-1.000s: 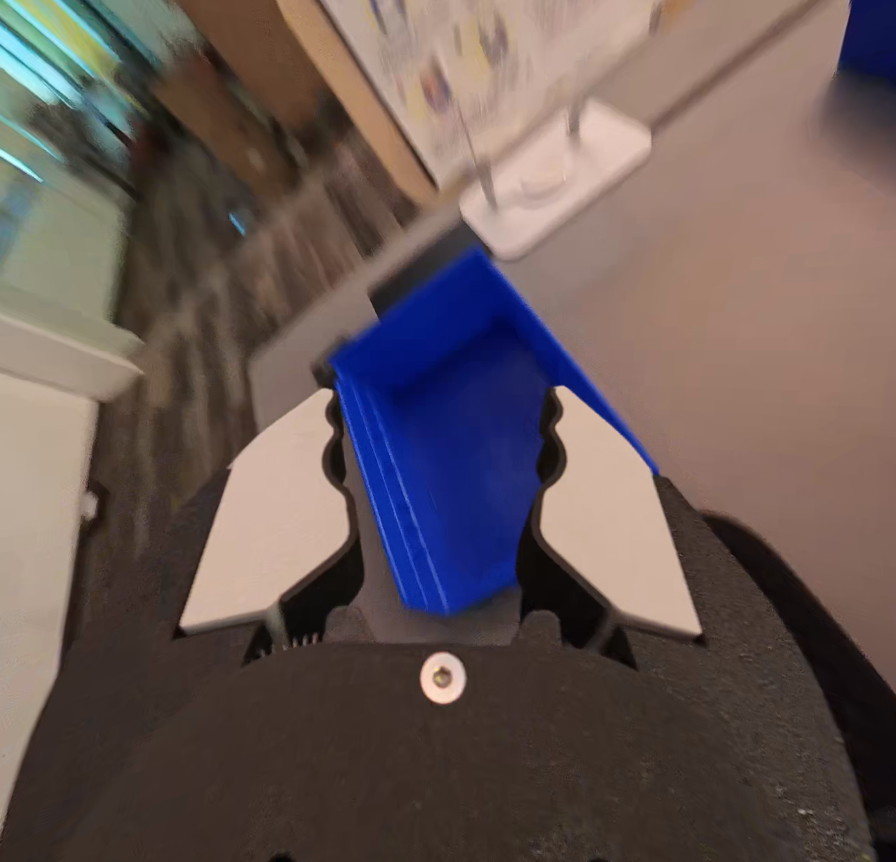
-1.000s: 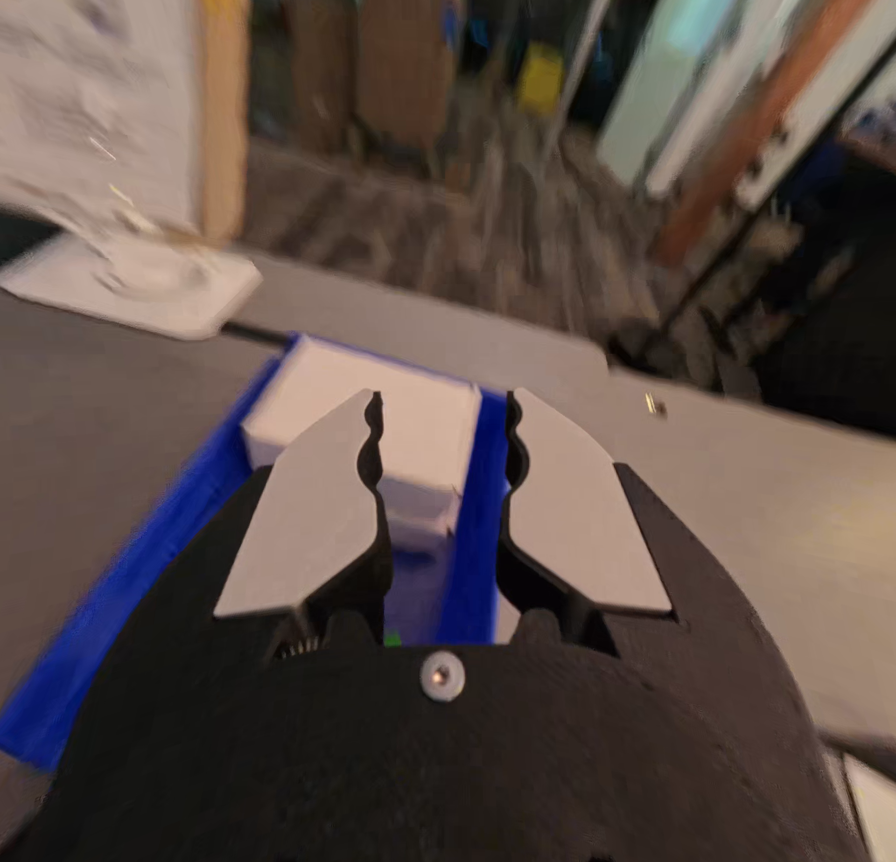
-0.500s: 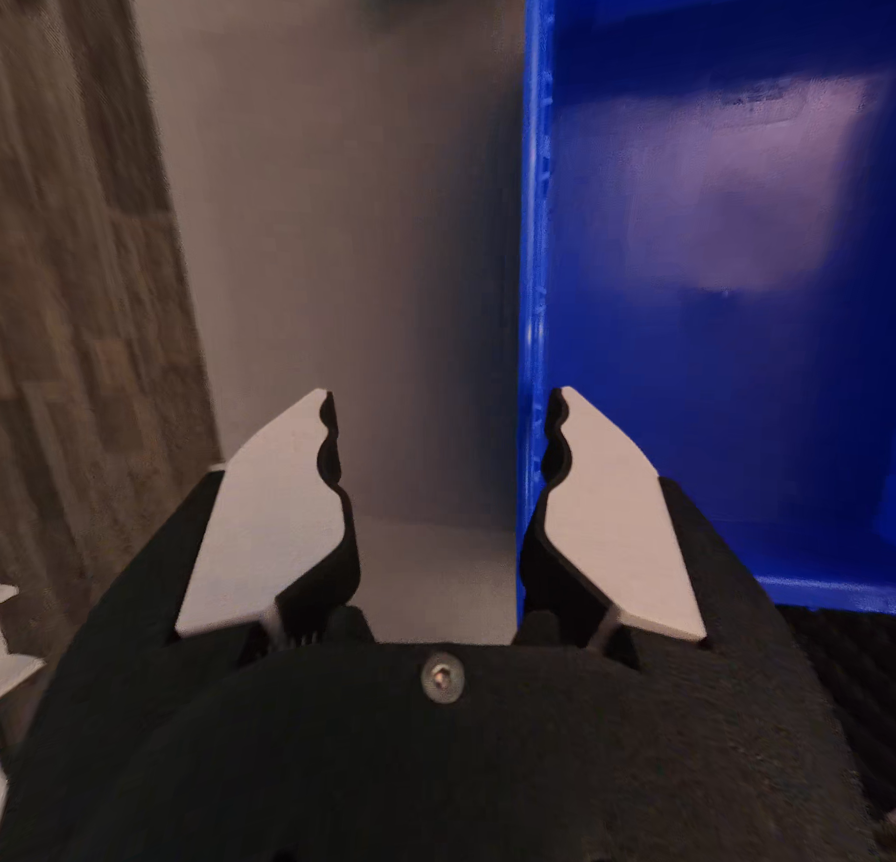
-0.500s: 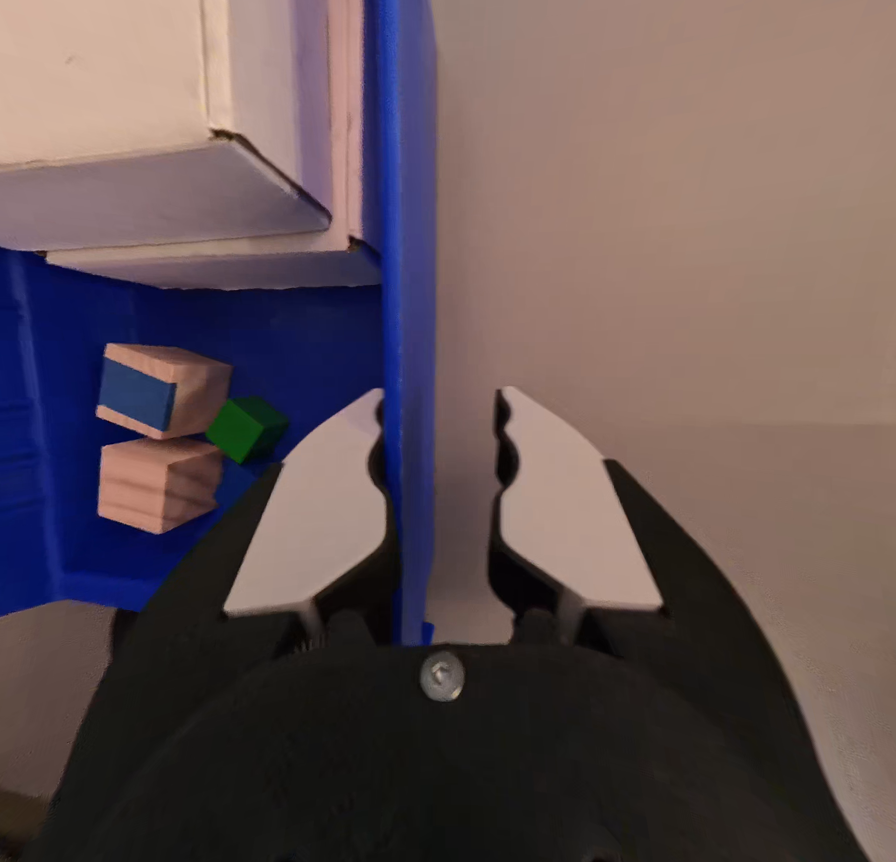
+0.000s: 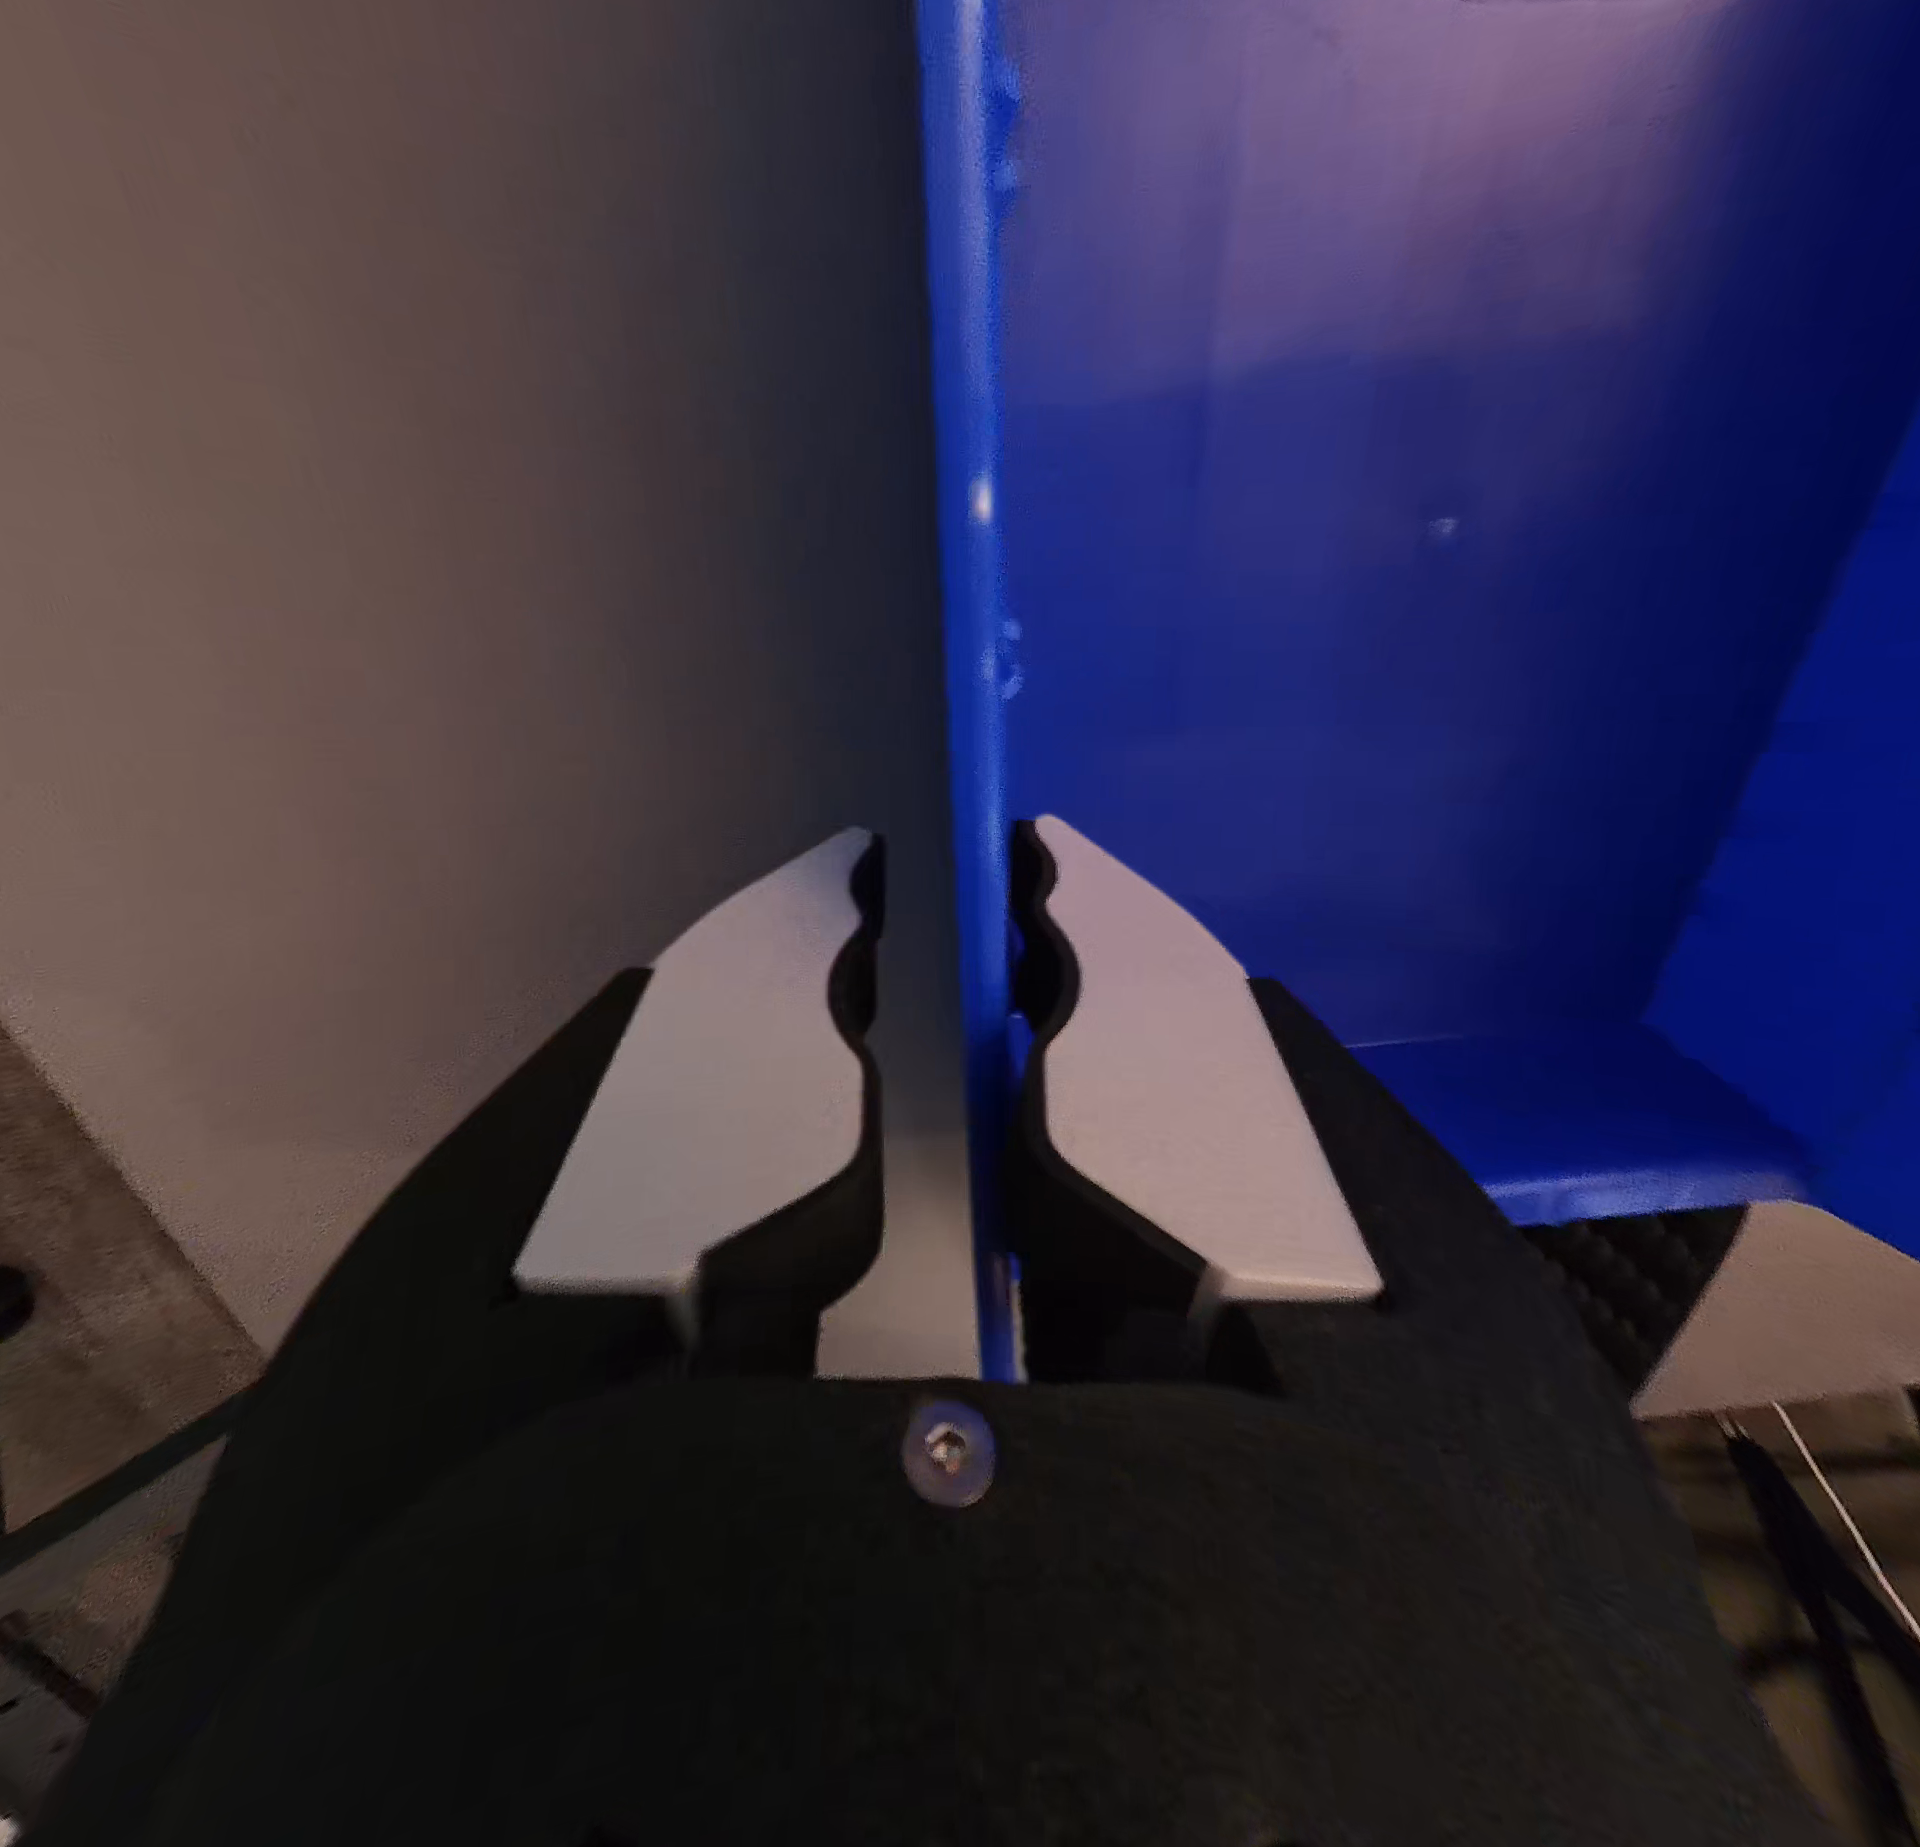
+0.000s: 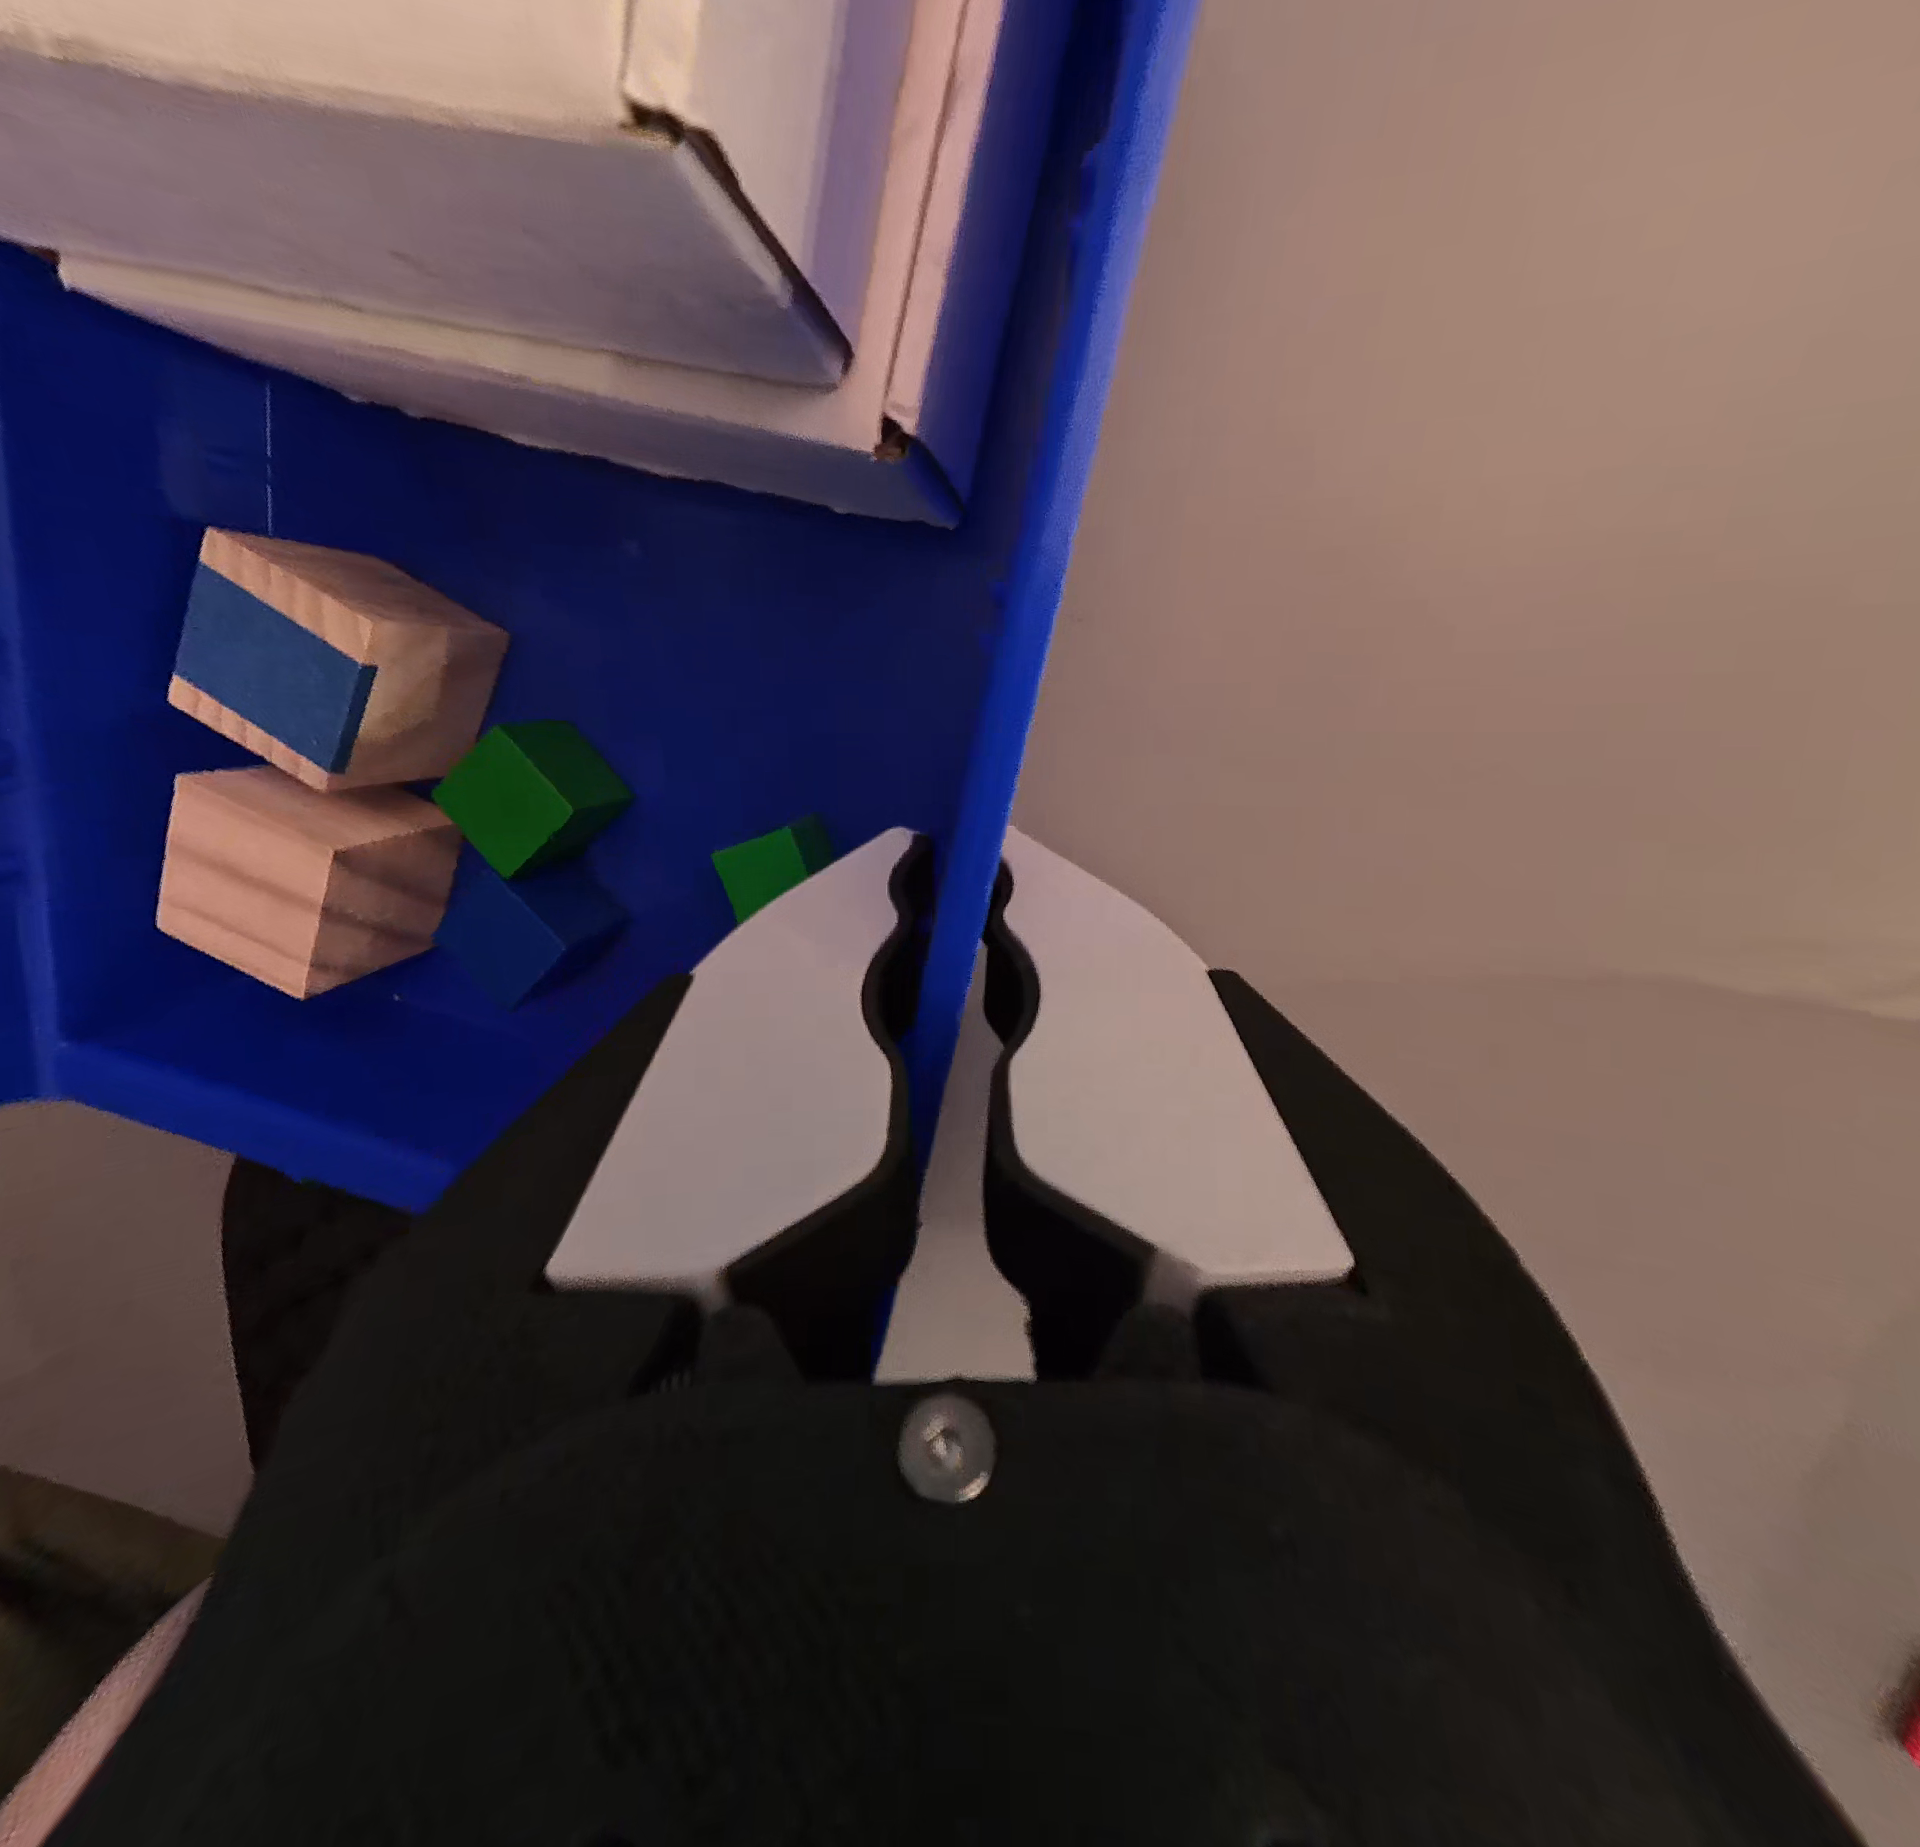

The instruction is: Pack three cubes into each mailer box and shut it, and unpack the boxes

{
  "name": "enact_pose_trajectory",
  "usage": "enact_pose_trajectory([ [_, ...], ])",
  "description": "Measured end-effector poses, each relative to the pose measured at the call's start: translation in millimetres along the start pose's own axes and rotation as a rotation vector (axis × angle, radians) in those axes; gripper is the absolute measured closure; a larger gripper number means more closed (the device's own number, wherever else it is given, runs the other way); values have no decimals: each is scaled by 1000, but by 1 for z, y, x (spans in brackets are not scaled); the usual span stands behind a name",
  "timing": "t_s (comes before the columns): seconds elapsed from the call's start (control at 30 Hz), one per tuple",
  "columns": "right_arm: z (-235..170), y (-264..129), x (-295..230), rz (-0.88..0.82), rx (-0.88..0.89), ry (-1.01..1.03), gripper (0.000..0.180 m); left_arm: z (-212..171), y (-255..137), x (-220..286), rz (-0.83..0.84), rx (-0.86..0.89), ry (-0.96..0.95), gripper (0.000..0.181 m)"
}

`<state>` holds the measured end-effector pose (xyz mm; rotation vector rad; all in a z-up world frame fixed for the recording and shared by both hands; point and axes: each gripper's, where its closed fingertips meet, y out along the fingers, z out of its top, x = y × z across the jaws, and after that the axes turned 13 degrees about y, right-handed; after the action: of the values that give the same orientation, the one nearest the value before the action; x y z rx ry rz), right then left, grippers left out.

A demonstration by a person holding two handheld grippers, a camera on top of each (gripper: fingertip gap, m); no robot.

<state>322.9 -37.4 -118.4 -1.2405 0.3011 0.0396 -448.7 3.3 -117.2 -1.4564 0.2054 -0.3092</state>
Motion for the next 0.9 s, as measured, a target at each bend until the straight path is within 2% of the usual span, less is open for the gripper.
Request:
enact_pose_trajectory([
  [0.07,-2,1,-6,-9,-28,-20,170,-2,5,9,-34,-45,-6,172],
  [0.17,-5,4,-19,-23,-80,-64,170,-4,7,7,50,-96,-4,166],
  [0.33,-16,9,-48,-43,-212,-89,170,0,8,31,40,-129,70,163],
  [0.5,-27,13,-76,-138,-323,-143,170,11,11,55,117,-159,152,152],
  [0.7,-29,21,-108,-134,-358,-214,169,18,14,84,235,-217,270,132],
  [0.9,-35,25,-132,-147,-407,-186,170,18,15,105,302,-255,357,115],
])
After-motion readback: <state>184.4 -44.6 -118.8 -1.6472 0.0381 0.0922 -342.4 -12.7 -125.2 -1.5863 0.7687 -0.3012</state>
